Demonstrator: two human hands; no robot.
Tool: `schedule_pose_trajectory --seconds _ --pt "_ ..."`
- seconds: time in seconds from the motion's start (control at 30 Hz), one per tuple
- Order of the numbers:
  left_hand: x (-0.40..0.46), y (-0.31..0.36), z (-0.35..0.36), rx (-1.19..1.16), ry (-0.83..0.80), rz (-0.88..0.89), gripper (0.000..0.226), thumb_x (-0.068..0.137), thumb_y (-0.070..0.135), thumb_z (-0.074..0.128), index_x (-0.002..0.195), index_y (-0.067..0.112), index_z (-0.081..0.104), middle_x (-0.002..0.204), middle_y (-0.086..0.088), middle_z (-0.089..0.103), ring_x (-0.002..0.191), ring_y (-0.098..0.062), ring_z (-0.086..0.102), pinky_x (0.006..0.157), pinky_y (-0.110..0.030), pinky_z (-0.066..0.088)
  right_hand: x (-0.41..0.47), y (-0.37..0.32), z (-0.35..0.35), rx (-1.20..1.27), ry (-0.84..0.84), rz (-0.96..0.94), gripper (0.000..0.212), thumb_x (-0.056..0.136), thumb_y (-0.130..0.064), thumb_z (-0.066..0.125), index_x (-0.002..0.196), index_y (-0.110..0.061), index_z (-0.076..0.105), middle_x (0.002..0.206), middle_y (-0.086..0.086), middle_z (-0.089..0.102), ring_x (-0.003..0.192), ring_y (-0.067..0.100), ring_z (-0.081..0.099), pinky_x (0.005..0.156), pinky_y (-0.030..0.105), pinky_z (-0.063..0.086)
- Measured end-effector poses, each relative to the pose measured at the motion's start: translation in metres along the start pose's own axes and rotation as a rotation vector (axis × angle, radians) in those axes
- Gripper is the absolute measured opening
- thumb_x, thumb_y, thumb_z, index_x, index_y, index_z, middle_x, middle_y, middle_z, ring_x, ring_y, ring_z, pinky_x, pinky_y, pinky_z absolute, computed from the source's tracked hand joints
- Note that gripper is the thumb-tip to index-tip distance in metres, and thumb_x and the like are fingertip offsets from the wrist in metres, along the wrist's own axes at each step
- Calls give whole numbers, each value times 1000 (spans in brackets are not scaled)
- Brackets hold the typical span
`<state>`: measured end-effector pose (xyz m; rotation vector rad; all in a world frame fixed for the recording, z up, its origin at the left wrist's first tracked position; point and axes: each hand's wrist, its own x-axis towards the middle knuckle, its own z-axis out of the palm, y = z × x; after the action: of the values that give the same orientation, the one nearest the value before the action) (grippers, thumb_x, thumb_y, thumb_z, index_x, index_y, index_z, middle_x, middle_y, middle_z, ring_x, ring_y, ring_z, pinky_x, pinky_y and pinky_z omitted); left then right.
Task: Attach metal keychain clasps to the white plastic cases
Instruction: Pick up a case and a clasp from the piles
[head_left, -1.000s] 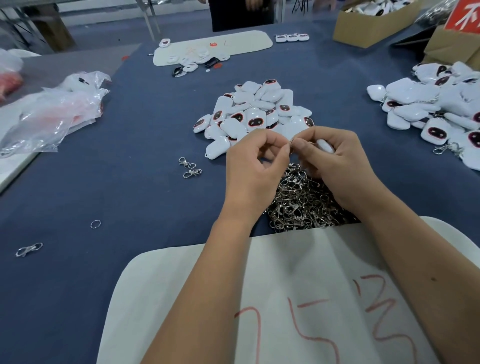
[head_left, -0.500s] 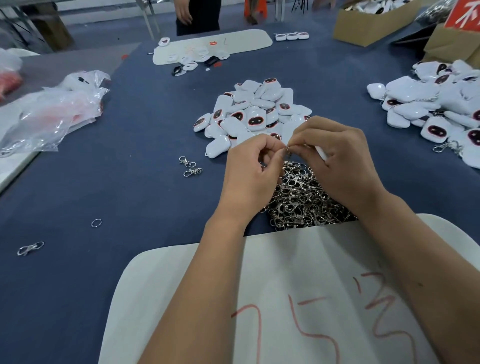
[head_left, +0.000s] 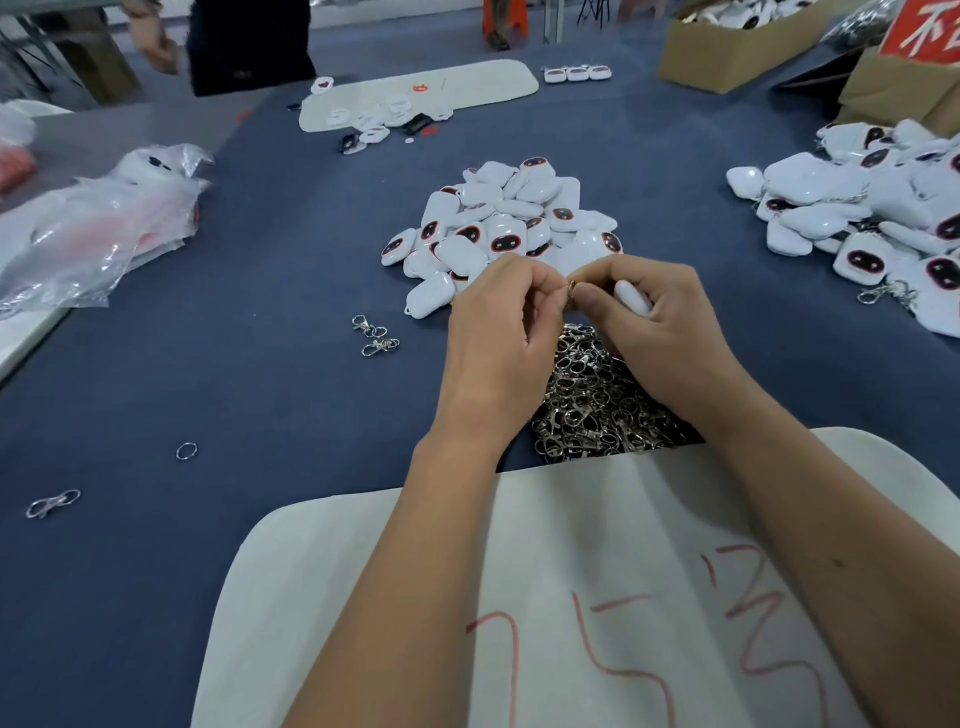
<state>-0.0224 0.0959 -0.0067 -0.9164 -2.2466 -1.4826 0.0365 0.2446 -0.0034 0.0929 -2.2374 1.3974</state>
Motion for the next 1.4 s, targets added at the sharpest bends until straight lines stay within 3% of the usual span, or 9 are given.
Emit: schedule_pose_trajectory --seconds 0.27,0.37,0.43,0.63,0.93,1.07,1.17,1.3,1.4 --pt "-2 1 0 5 -11 15 8 96 6 61 89 8 65 88 1 65 80 -16 58 71 -31 48 1 4 0 111 10 18 7 97 -3 69 97 -2 75 62 -22 64 56 -2 57 58 8 42" --pt "-1 0 1 -13 -3 12 8 96 6 61 89 8 65 88 0 65 81 -19 60 72 -37 50 2 5 -1 170 8 80 9 99 -10 70 94 -10 78 64 6 63 56 17 45 51 28 36" --pt "-1 0 2 -47 1 0 9 96 6 61 89 8 65 86 0 65 80 -22 62 73 -43 52 3 6 -1 207 12 100 10 99 -11 70 93 -10 77 70 19 63 58 25 41 51 31 34" --pt "-2 6 6 -137 45 -35 10 99 10 60 91 9 66 83 0 65 78 -25 62 73 -48 53 3 3 8 427 105 202 15 98 -7 68 85 -12 74 67 1 62 61 13 51 55 23 41" --pt "-3 9 9 -70 112 46 9 101 5 59 94 8 63 88 -4 63 83 -16 55 73 -20 42 0 -5 16 538 136 234 16 100 -2 62 88 -6 71 69 0 63 64 12 53 58 24 40" --pt "-3 6 7 6 69 41 11 103 6 55 93 6 61 92 -4 60 84 -16 52 73 -22 41 2 -8 18 501 170 270 15 98 2 61 99 -7 73 88 5 64 71 15 53 63 27 43" --pt "-2 1 3 85 11 30 12 100 -1 53 92 5 60 94 -5 60 85 -19 52 75 -32 44 6 -5 11 533 239 347 34 95 12 51 113 -9 70 94 3 52 73 12 51 66 20 47" --pt "-2 -1 2 119 -102 14 18 95 -10 49 88 5 57 90 -5 59 84 -24 52 75 -42 44 9 -2 3 487 288 363 24 106 -8 49 112 -10 72 103 0 70 95 13 63 86 25 50" --pt "-4 0 4 113 -164 18 18 97 -6 49 88 8 56 89 -3 58 83 -23 52 76 -43 46 11 -3 3 466 338 407 27 104 -14 50 87 -16 70 67 -15 62 60 7 51 60 25 44"
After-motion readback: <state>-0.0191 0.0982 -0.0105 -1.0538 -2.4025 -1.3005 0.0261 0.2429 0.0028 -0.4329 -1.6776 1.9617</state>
